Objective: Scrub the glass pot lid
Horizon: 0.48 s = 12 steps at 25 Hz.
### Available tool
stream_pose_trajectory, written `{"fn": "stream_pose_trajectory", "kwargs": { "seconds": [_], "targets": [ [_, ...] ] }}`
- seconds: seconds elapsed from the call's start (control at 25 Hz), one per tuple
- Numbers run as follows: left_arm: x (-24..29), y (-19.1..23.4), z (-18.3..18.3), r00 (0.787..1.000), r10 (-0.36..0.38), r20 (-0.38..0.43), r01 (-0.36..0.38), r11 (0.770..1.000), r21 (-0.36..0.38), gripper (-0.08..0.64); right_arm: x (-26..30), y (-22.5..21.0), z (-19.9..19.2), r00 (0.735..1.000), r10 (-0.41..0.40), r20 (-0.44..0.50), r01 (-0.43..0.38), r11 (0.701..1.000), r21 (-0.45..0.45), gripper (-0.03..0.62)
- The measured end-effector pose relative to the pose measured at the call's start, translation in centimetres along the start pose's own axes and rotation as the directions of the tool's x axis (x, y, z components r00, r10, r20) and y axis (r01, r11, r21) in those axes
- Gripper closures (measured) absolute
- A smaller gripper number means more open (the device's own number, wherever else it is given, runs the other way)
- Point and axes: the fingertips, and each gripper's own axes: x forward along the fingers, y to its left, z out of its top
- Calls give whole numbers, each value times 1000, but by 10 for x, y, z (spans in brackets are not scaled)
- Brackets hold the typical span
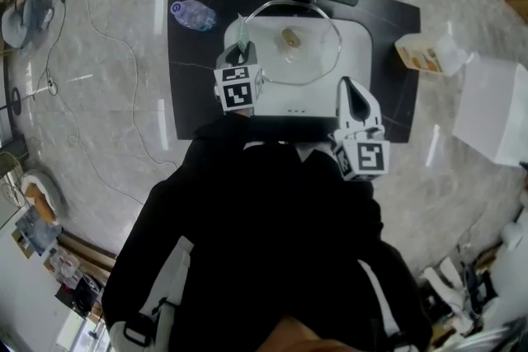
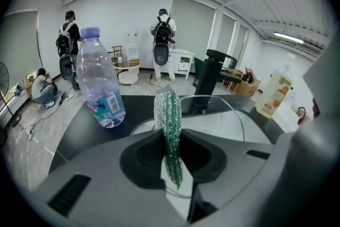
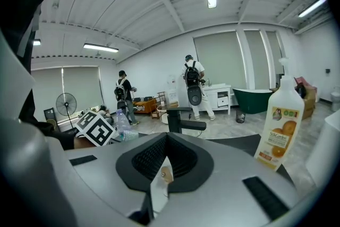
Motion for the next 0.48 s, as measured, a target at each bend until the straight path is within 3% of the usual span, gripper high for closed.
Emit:
{"fn": "stream_pose_trajectory", "kwargs": {
  "seconds": [0.2, 0.48],
  "targets": [
    [27, 2, -5, 998, 11, -58, -12, 1000, -21, 500, 7, -4, -1, 1000, 25, -3, -25, 999, -32, 600],
    [53, 0, -4, 995, 17, -97, -21, 999, -37, 500, 13, -13, -7, 999, 33, -31, -33, 999, -8, 600]
  ]
}}
